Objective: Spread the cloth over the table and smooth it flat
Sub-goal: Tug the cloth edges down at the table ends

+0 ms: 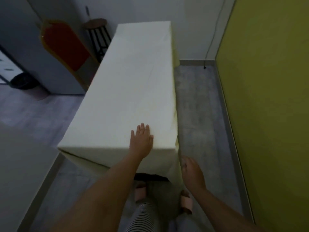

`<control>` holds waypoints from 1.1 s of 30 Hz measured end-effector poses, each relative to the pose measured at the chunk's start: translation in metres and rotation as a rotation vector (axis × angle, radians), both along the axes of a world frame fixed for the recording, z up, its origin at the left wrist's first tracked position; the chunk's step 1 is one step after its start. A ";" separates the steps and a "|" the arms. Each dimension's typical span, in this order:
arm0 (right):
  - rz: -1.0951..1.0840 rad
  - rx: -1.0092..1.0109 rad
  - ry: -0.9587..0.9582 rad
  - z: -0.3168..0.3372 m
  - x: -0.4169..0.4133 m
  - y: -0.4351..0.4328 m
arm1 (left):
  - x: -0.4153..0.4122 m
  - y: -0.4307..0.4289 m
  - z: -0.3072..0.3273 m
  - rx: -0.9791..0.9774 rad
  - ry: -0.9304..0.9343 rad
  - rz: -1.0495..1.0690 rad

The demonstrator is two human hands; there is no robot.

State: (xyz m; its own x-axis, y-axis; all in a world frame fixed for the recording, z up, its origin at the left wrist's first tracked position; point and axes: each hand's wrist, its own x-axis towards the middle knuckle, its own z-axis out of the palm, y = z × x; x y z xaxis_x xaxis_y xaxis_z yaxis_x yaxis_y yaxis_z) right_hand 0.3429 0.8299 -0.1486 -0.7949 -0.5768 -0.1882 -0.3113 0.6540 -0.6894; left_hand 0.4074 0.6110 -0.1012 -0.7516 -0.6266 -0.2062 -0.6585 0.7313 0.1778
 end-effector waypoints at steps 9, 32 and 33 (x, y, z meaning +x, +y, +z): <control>-0.315 0.040 -0.013 -0.011 0.029 -0.050 | -0.029 0.006 -0.006 -0.017 0.032 -0.436; -0.605 0.464 0.173 -0.026 0.074 -0.050 | -0.028 0.012 -0.014 0.125 0.021 -0.766; -0.629 0.449 0.216 -0.026 0.075 -0.049 | -0.028 0.012 -0.015 0.124 0.023 -0.758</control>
State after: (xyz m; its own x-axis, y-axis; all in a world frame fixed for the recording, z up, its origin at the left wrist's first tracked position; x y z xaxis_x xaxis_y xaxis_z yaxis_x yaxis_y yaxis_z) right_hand 0.4181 0.7809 -0.1745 -0.9911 0.0862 -0.1010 0.1119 0.9518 -0.2857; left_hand 0.3797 0.6234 -0.1162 -0.9714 0.0881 -0.2205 0.0196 0.9552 0.2953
